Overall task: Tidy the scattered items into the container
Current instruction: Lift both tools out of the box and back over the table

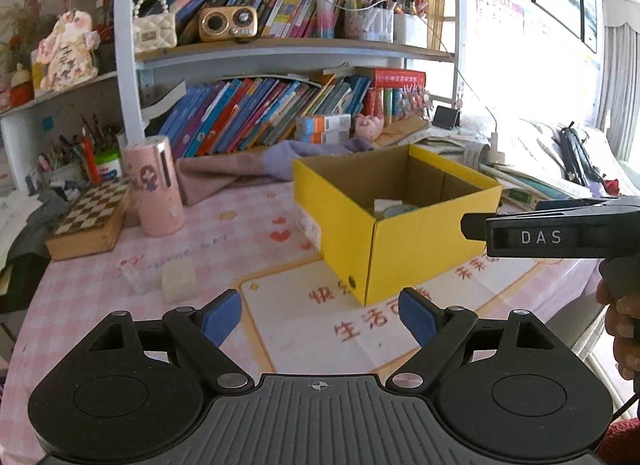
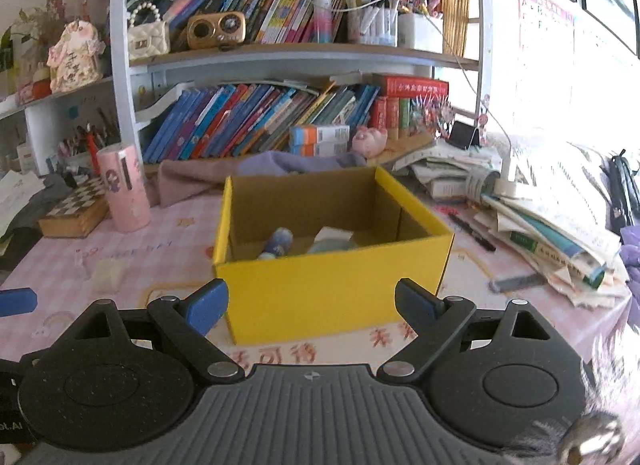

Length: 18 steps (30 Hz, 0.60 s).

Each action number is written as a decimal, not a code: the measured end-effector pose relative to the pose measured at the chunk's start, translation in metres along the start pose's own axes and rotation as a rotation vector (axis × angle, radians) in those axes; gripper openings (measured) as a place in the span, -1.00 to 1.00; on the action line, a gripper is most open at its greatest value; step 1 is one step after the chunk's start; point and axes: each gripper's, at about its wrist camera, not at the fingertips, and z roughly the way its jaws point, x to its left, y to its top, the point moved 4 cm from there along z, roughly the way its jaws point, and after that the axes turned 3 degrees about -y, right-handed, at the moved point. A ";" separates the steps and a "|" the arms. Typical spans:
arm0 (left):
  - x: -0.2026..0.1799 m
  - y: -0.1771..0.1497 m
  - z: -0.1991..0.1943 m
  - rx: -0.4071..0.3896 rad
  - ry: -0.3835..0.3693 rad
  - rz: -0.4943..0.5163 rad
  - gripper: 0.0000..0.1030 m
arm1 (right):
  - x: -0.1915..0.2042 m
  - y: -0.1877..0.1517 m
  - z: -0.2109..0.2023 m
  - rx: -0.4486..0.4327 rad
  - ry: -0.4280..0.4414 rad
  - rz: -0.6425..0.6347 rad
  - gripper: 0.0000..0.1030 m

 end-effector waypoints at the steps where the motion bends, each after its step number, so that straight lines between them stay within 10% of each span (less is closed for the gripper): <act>1: 0.002 -0.003 -0.002 0.004 0.003 -0.005 0.70 | 0.002 -0.003 -0.001 0.008 0.002 0.004 0.76; 18: 0.032 -0.039 -0.024 0.060 0.109 -0.073 0.71 | 0.046 -0.043 -0.005 0.152 0.101 -0.039 0.76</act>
